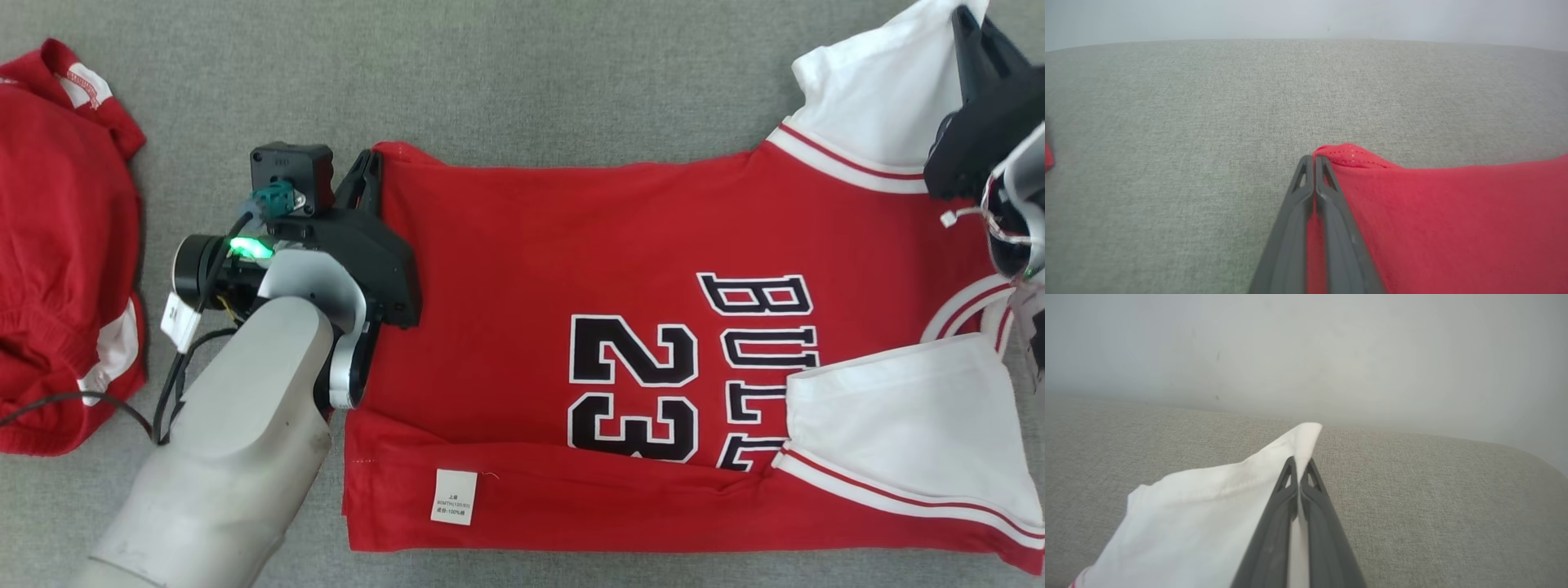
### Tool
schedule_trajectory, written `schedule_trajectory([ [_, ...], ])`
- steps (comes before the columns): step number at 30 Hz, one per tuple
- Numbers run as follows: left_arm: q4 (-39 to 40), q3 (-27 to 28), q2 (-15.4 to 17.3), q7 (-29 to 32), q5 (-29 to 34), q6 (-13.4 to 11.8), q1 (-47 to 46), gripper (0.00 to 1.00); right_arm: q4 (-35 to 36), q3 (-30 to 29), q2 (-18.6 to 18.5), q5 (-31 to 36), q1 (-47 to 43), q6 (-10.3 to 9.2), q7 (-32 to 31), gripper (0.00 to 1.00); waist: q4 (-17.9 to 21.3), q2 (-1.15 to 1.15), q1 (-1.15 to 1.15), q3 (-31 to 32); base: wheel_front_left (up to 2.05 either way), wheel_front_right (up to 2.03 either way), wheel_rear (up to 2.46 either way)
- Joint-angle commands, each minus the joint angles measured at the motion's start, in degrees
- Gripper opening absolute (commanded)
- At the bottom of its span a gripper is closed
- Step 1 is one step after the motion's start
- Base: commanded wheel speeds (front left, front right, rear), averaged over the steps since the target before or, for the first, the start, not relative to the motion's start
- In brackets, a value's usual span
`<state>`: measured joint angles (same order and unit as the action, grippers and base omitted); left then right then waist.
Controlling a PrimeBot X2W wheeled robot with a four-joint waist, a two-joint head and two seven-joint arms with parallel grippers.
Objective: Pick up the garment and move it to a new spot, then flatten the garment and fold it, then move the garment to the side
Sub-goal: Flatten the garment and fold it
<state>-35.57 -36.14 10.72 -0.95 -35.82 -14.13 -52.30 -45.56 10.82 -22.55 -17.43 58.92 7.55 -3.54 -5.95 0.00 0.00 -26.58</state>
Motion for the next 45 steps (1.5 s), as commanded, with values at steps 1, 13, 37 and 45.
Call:
schedule_trajectory([
  [1,0.00,0.39,0.44,-0.65,-0.39,-0.26,1.21,0.00,0.68,0.00,-0.42,-0.53,-1.72,-0.13,1.43,0.00,0.86,0.00,0.00,1.46,0.00,0.00,0.00],
  [13,2.66,0.96,1.18,-4.15,-2.05,-1.00,9.05,0.00,9.10,2.41,-1.44,-5.19,-16.23,-0.13,6.76,0.00,2.73,0.00,0.00,8.33,0.00,0.00,0.00],
  [37,4.62,2.59,1.95,-6.83,-8.01,-3.42,26.57,0.00,28.65,-1.78,0.74,-4.07,-45.79,-0.13,-3.34,0.00,6.24,0.00,0.00,17.96,0.00,0.00,0.00],
  [45,6.57,2.65,1.96,-6.65,-8.99,-4.37,30.05,0.00,33.73,-4.32,3.15,-2.60,-52.08,-0.13,-7.01,0.00,5.92,0.00,0.00,19.87,0.00,0.00,0.00],
])
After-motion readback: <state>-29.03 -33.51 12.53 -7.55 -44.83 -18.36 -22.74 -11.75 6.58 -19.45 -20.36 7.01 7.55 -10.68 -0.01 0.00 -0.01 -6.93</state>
